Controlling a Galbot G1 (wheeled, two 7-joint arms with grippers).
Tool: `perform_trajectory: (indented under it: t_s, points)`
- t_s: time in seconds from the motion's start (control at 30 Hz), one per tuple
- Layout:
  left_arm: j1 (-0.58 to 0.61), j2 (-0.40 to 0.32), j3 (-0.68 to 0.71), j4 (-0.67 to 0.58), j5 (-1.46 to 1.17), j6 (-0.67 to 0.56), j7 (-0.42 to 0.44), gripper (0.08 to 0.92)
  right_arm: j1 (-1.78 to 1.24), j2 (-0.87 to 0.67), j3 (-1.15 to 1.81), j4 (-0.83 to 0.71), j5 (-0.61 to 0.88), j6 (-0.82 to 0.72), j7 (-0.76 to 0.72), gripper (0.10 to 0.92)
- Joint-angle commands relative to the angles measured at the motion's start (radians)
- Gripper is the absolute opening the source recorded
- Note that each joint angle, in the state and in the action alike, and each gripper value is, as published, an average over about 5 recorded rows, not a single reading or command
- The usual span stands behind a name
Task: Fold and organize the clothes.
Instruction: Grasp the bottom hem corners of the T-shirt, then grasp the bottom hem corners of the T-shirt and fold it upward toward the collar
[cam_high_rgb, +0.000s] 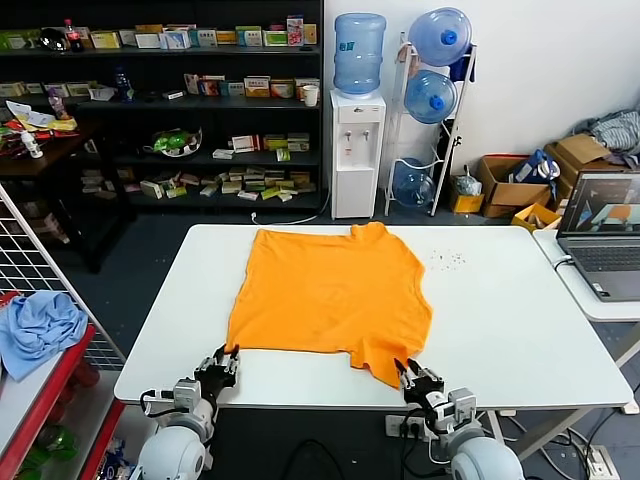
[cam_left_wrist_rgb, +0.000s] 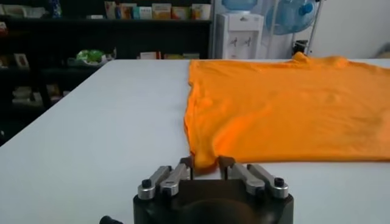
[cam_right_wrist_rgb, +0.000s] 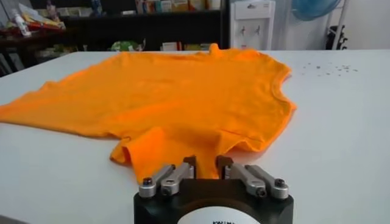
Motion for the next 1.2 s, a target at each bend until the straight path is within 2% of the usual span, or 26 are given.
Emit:
perform_trajectory:
  t_s: [0.03, 0.13, 0.23, 0.5, 0.63, 0.87, 1.2]
  points:
    - [0.038, 0.021, 0.0, -0.083, -0.002, 0.005, 0.001, 0.248, -0.051, -0.008, 0.005, 0.087, -0.02, -0.01, 0.014, 0.157]
    - [0.066, 0.037, -0.004, -0.128, -0.004, 0.004, -0.002, 0.162, -0.097, -0.022, 0.019, 0.135, -0.048, -0.01, 0.026, 0.124]
    - [0.105, 0.052, -0.008, -0.177, -0.004, 0.003, -0.007, 0.103, -0.155, -0.044, 0.038, 0.187, -0.073, -0.009, 0.036, 0.124]
    - [0.232, 0.089, -0.026, -0.293, 0.009, -0.01, -0.01, 0.093, -0.3, -0.095, 0.093, 0.303, -0.105, -0.003, 0.054, 0.124]
    - [0.26, 0.104, -0.026, -0.327, 0.027, -0.015, -0.008, 0.093, -0.336, -0.115, 0.104, 0.343, -0.119, 0.005, 0.059, 0.124]
    - [0.173, 0.089, -0.01, -0.261, 0.102, -0.054, 0.008, 0.093, -0.237, -0.132, 0.098, 0.289, -0.119, 0.039, 0.05, 0.124]
    - [-0.009, 0.091, 0.002, -0.12, 0.12, -0.071, 0.011, 0.093, 0.055, -0.136, 0.026, 0.053, -0.068, 0.1, 0.051, 0.124]
